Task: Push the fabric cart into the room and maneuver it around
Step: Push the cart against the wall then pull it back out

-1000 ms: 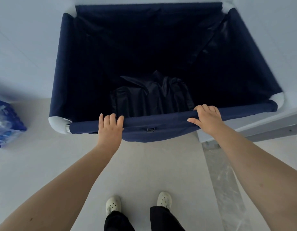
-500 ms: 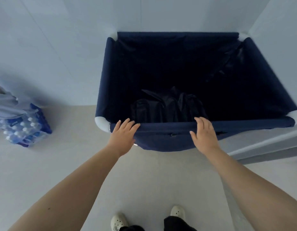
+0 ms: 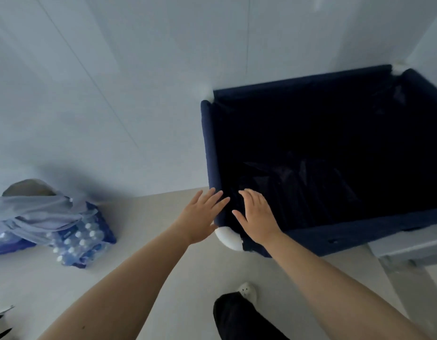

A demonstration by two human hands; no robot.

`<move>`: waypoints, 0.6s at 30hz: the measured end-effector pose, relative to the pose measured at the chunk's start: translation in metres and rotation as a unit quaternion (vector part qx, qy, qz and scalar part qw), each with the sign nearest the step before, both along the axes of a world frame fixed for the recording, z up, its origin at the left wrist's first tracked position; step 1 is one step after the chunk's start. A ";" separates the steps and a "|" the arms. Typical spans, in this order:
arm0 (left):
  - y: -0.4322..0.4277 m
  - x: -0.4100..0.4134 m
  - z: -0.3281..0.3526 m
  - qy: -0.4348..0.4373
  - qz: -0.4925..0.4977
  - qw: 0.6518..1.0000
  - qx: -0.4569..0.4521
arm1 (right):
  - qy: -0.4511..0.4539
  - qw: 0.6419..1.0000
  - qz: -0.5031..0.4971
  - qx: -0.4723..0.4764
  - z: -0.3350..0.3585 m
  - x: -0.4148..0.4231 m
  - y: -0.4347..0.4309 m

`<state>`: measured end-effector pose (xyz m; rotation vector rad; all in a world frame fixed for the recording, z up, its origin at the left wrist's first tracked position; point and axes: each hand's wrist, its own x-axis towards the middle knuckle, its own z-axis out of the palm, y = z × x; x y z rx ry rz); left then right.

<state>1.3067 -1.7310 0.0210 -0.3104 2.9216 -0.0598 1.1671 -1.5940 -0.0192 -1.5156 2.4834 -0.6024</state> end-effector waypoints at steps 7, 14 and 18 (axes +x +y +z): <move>-0.114 -0.040 0.001 -0.031 -0.041 0.999 0.002 | -0.079 0.997 -0.015 -0.007 0.000 -0.010 -0.115; -0.198 -0.106 -0.017 -0.047 -0.197 0.979 0.015 | -0.102 0.990 -0.094 0.002 -0.007 -0.007 -0.150; -0.236 -0.154 -0.032 -0.021 -0.377 0.926 0.018 | -0.098 0.983 -0.152 0.021 -0.012 -0.004 -0.162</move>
